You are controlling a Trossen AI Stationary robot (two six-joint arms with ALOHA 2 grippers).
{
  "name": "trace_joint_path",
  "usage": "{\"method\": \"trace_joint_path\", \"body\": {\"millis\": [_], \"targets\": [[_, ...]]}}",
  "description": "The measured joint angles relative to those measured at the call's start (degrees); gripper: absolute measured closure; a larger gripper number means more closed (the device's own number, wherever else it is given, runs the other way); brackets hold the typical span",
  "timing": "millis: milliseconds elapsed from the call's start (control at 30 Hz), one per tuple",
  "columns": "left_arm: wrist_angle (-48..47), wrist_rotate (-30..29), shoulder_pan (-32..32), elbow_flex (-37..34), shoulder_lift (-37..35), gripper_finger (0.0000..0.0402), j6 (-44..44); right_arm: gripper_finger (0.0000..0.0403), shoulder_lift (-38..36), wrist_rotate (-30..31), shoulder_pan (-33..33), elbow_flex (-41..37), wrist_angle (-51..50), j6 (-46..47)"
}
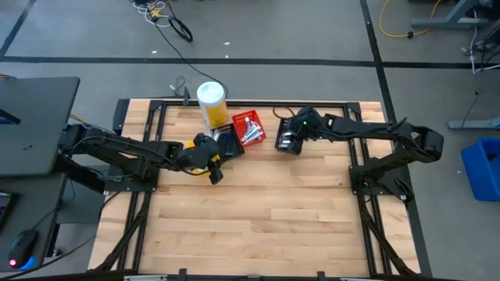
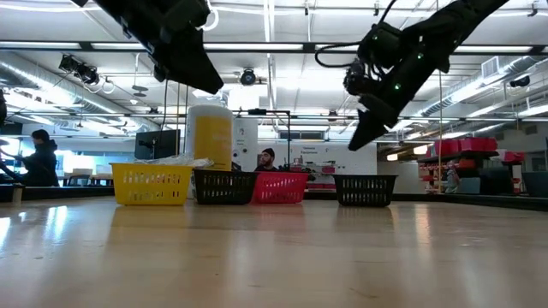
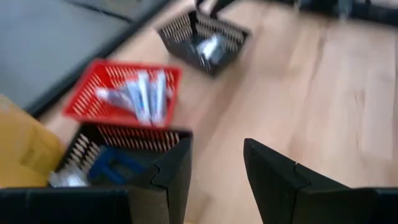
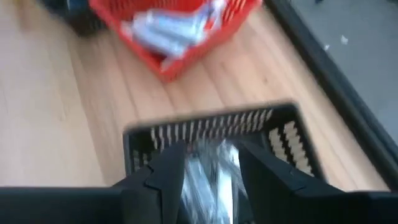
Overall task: Pick & Place Travel size toiletries
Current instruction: Return to Home Position
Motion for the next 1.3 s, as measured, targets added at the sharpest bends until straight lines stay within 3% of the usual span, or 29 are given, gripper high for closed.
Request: {"method": "trace_joint_path", "body": {"millis": [133,267,400,600,800,1067,1300], "targets": [[3.84,-0.07,-0.17,0.11,-4.14,0.0248,3.0,0.0242,-4.3,-7.91,0.12,0.0,2.32,0.75],[3.41,0.41,-0.92,0.11,-11.45,0.0248,6.08,0.0242,-13.49,-15.43,0.15,0.0,1.04,-0.85],[-0.56,-0.37,-1.66,0.11,-19.54,0.0248,7.92,0.0242,-23.81,-19.06,0.82,0.04,-2.09,-2.38],[-7.41,-2.67,-1.85,-0.4,-30.0,0.0248,8.78,0.0242,-38.04,-19.92,2.28,-2.17,-3.6,-4.27],[-0.91,-0.87,-1.86,-8.45,-38.14,0.0248,11.73,0.0241,-48.41,-19.9,3.82,-8.11,-1.92,-4.27],[7.67,0.83,-1.85,-21.75,-49.89,0.0248,15.55,0.0242,-56.69,-19.88,4.13,-15.71,0.36,-3.07],[8.09,1.08,-1.85,-27.69,-59.73,0.0248,18.21,0.0242,-62.01,-19.79,4.13,-20.99,0.44,-2.1]]}}
